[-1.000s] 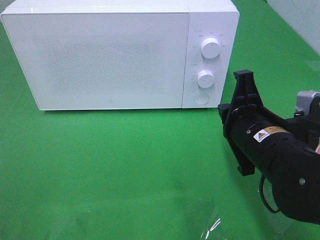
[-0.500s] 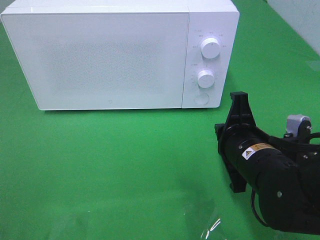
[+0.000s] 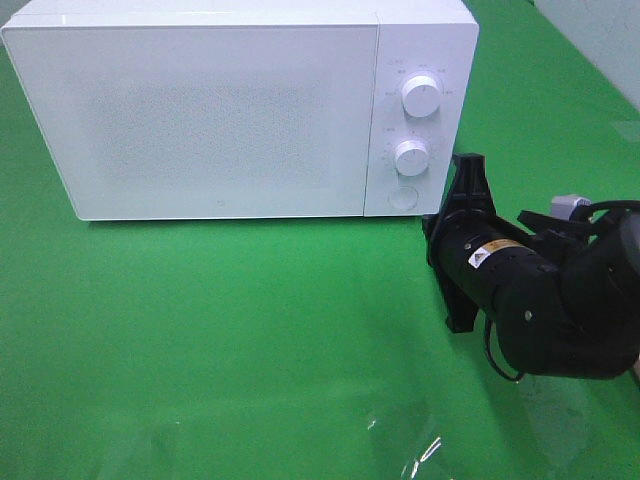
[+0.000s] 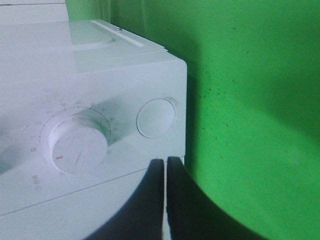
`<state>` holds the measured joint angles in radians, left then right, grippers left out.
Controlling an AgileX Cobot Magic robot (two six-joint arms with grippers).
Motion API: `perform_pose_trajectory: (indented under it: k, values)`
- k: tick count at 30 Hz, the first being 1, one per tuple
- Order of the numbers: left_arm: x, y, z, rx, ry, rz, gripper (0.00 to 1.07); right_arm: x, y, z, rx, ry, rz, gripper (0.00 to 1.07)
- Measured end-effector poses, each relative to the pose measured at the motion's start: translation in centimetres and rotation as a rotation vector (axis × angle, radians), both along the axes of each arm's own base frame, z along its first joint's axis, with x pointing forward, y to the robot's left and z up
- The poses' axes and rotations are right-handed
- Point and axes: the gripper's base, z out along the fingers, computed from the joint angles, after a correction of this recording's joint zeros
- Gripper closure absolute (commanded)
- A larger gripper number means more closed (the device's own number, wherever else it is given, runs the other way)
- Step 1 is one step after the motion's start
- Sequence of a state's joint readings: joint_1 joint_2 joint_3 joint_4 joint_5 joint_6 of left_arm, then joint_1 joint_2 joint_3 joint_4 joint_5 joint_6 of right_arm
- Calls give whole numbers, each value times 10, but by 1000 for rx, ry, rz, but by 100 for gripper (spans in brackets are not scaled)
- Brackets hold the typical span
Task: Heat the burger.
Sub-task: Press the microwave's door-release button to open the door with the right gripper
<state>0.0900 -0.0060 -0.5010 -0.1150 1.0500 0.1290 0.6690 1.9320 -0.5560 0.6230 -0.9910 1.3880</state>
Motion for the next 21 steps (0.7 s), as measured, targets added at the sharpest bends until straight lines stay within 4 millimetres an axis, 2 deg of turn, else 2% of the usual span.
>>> perform_pose_trajectory:
  k: [3, 5, 10, 14, 17, 21]
  values:
    - [0, 0, 0, 0, 0, 0, 7, 8, 0, -1, -2, -6, 7, 107]
    - [0, 0, 0, 0, 0, 0, 7, 22, -1, -5, -5, -4, 14, 107]
    - [0, 0, 0, 0, 0, 0, 7, 30, -1, -6, -2, 1, 15, 107]
    - [0, 0, 0, 0, 0, 0, 7, 46, -2, -4, 11, 5, 15, 107]
    - [0, 0, 0, 0, 0, 0, 7, 48, -1, -4, 11, 2, 19, 107]
    - [0, 0, 0, 0, 0, 0, 7, 58, 5, -14, 14, 15, 27, 107]
